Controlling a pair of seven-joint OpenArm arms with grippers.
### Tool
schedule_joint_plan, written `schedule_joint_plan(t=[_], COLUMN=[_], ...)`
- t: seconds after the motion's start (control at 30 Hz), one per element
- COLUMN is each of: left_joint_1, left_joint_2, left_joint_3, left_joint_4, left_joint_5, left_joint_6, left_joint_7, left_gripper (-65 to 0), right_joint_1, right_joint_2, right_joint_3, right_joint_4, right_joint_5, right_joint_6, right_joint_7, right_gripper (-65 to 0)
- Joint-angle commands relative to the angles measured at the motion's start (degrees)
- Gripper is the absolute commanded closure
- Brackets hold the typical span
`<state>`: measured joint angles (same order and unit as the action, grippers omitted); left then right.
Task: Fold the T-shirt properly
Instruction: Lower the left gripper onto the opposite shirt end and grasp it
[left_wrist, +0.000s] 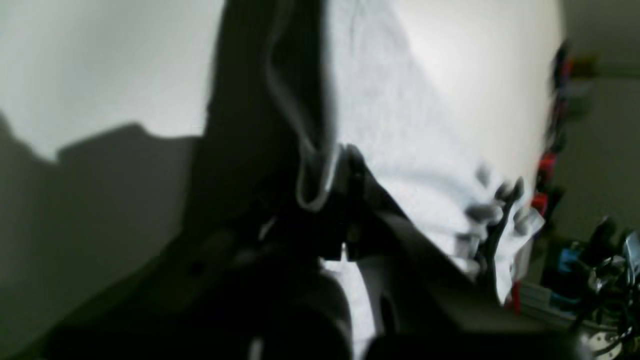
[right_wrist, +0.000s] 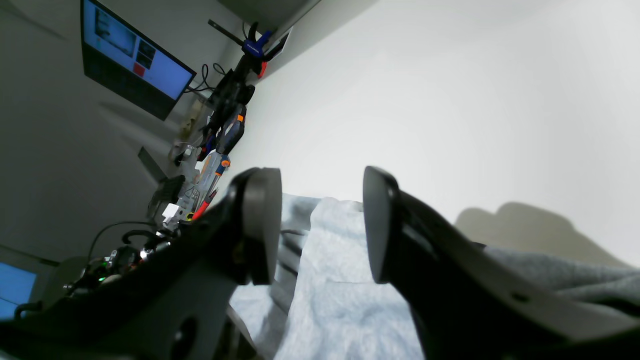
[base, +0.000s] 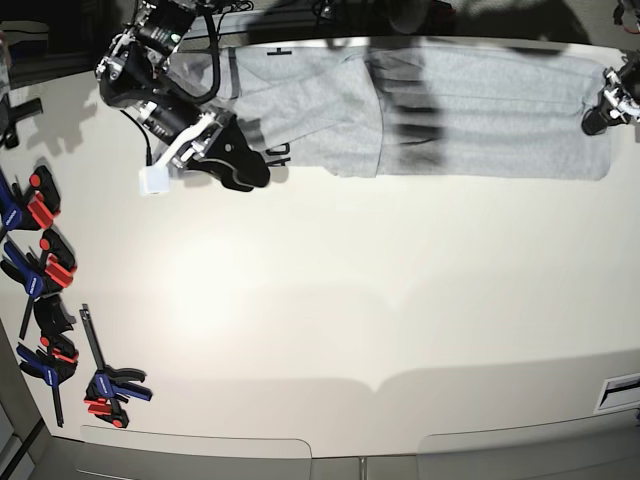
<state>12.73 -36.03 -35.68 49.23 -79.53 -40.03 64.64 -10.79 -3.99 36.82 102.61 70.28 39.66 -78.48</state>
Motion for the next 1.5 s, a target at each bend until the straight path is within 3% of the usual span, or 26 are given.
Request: schedule_joint_plan(t=[0.0, 0.13, 0.27, 0.47, 0.67, 0.97, 1.47], left_joint_1=[0.0, 0.0, 2.1, 7.2, 9.0, 8.8, 7.1], left_joint_2=[-1.5, -1.7, 0.6, 9.6, 17.5, 22.6, 27.2], left_joint_3=[-0.3, -0.3, -0.3, -0.3, 0.6, 10.5, 17.1], left_joint_4=[1.4, 8.1, 18.0, 33.7, 46.0, 47.9, 48.0], left_joint_5=[-2.6, -4.8, -4.8, -5.5, -5.5, -2.3, -2.3], left_joint_6=[0.0, 0.0, 0.0, 0.0, 0.0, 0.0, 0.0], left_joint_7=[-0.3, 1.4, 3.1, 6.7, 9.1, 5.2, 5.2], left_gripper=[0.0, 0.0, 0.0, 0.0, 0.0, 0.0, 0.0], right_joint_1=[0.5, 0.5, 0.5, 0.5, 0.4, 0.2, 0.2], right_joint_2=[0.2, 0.2, 1.0, 4.4, 6.8, 12.2, 12.4], right_joint_3=[-0.1, 0.0, 0.0, 1.1, 6.5, 9.7, 9.7], right_joint_4=[1.0, 1.0, 1.0, 1.0, 1.0, 1.0, 1.0], right_joint_5=[1.7, 1.2, -1.4, -7.0, -7.5, -9.0, -8.8], right_joint_6=[0.3, 0.3, 0.3, 0.3, 0.3, 0.3, 0.3], right_joint_7=[1.1, 1.1, 1.4, 2.8, 4.3, 5.3, 6.1], right_gripper=[-25.4, -25.4, -25.4, -25.4, -25.4, -25.4, -25.4])
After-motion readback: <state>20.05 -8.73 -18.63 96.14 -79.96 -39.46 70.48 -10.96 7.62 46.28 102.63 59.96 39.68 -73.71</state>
